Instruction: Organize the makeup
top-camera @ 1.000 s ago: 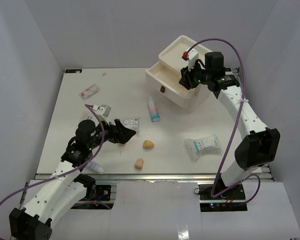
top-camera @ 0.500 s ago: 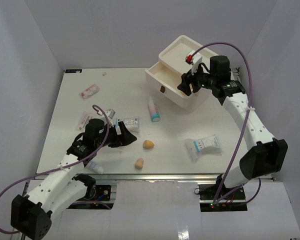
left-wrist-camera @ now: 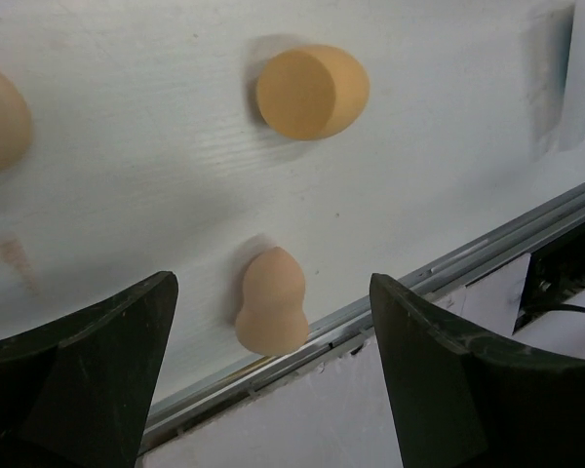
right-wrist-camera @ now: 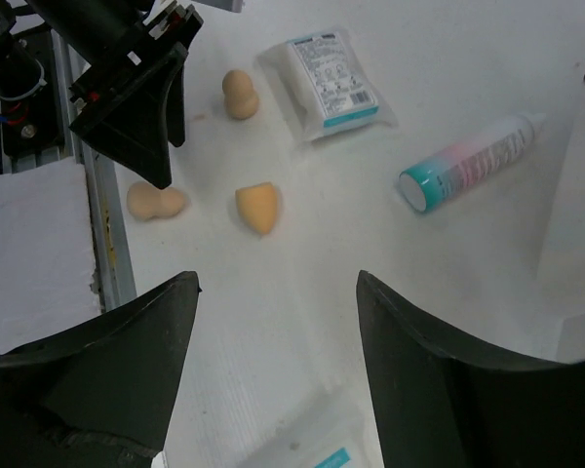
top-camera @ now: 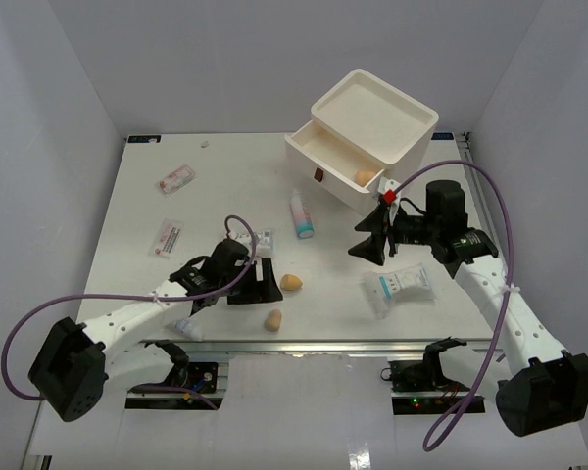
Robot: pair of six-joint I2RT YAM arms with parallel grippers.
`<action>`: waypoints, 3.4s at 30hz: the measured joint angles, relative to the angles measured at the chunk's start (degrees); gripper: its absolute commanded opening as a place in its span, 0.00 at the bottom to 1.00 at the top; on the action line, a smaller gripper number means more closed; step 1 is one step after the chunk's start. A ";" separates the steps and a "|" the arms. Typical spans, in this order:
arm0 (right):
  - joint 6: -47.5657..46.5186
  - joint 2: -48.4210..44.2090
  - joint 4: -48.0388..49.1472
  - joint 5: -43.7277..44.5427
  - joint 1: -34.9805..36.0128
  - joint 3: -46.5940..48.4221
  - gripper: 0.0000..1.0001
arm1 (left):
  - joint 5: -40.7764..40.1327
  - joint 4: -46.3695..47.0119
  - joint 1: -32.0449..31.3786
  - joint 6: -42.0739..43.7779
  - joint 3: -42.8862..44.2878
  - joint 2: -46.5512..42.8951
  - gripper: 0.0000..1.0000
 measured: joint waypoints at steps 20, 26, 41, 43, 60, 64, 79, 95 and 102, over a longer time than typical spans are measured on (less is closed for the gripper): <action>-1.05 -5.60 1.81 -5.97 -3.79 -5.70 0.74 | -14.05 -4.73 -16.57 -1.05 8.69 16.88 0.10; -1.03 -5.60 1.84 -5.99 -4.34 -5.70 0.74 | -14.10 -6.60 -16.51 0.86 13.10 13.65 0.04; -1.03 -6.52 2.07 -5.94 -5.27 -5.70 0.74 | -0.40 7.77 3.66 7.16 43.82 23.64 0.01; -1.04 -6.75 2.08 -5.94 -5.29 -5.70 0.75 | 1.55 10.26 4.70 7.17 51.79 30.02 0.01; -1.04 -7.11 2.35 -6.19 -5.58 -6.71 0.76 | 3.90 10.00 7.97 5.56 82.63 57.35 0.53; -1.40 -7.07 2.38 -6.86 -5.58 -6.75 0.76 | 4.14 9.68 8.15 5.57 82.83 57.44 0.60; -17.61 -4.30 -1.06 -11.00 -0.76 -9.59 0.74 | 6.73 7.92 11.36 11.30 58.51 33.51 0.71; -18.17 34.37 -4.78 15.78 26.35 12.46 0.75 | -9.99 6.05 13.92 21.67 4.50 -31.13 0.72; -13.38 45.91 -3.89 20.07 28.33 18.33 0.69 | -14.22 5.43 13.92 22.70 1.86 -39.19 0.72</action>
